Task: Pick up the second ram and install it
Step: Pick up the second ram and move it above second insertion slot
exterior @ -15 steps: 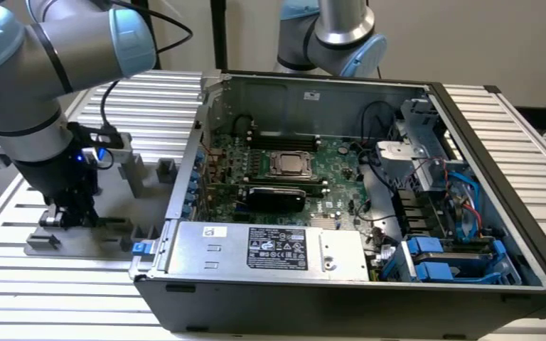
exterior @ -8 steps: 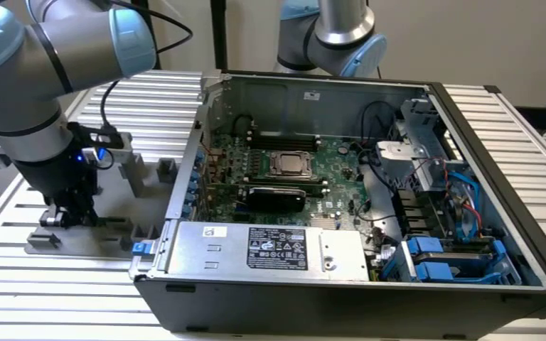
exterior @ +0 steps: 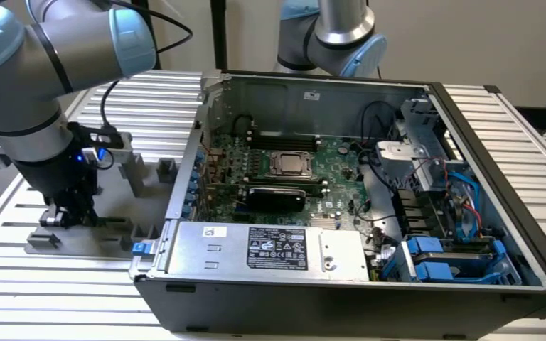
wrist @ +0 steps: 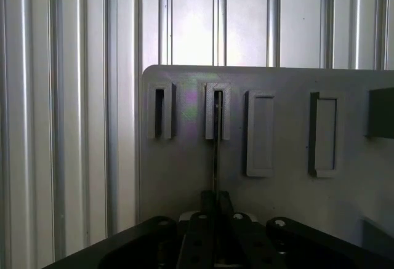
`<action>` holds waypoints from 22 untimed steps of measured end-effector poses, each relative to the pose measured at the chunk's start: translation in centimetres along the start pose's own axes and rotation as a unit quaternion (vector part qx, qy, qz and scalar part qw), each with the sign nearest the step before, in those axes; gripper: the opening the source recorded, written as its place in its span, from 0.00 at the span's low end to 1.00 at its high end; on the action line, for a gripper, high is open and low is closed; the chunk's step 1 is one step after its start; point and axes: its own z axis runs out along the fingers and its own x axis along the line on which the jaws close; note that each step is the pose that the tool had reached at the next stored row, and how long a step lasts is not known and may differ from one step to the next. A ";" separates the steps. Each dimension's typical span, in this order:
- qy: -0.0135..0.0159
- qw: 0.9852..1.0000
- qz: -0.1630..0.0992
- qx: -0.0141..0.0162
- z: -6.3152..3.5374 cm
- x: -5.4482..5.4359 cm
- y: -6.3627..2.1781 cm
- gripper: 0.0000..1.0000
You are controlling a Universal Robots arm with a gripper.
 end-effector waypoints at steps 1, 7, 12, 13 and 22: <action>0.000 1.000 0.000 0.000 0.00 0.0 0.00 0.00; 0.000 1.000 0.000 0.000 -0.11 0.0 0.01 0.00; -0.001 1.000 0.000 0.000 -0.64 0.0 0.02 0.00; -0.001 1.000 0.000 0.000 -0.79 0.0 0.03 0.00; -0.003 1.000 0.000 0.000 -3.37 0.0 0.11 0.00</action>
